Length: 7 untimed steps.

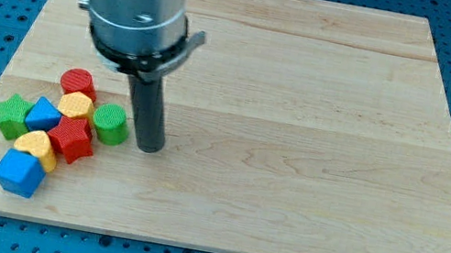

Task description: Move the group of blocks towards up

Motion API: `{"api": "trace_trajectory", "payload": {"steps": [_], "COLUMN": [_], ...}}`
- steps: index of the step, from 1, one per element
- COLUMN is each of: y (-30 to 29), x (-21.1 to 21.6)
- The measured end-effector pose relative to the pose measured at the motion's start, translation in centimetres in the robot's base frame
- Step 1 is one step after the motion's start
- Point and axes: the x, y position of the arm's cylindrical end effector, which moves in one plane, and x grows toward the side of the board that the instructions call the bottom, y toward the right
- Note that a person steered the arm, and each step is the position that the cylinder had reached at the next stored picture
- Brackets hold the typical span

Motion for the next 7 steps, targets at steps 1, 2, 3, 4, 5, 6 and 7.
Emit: {"api": "trace_trajectory", "payload": {"steps": [1, 2, 3, 4, 5, 6, 7], "y": [3.9, 0.7, -2.3, -9.6, -16.9, -16.8, -15.2], "x": [2.7, 9.8, 10.6, 10.6, 10.5, 10.1, 8.7]}}
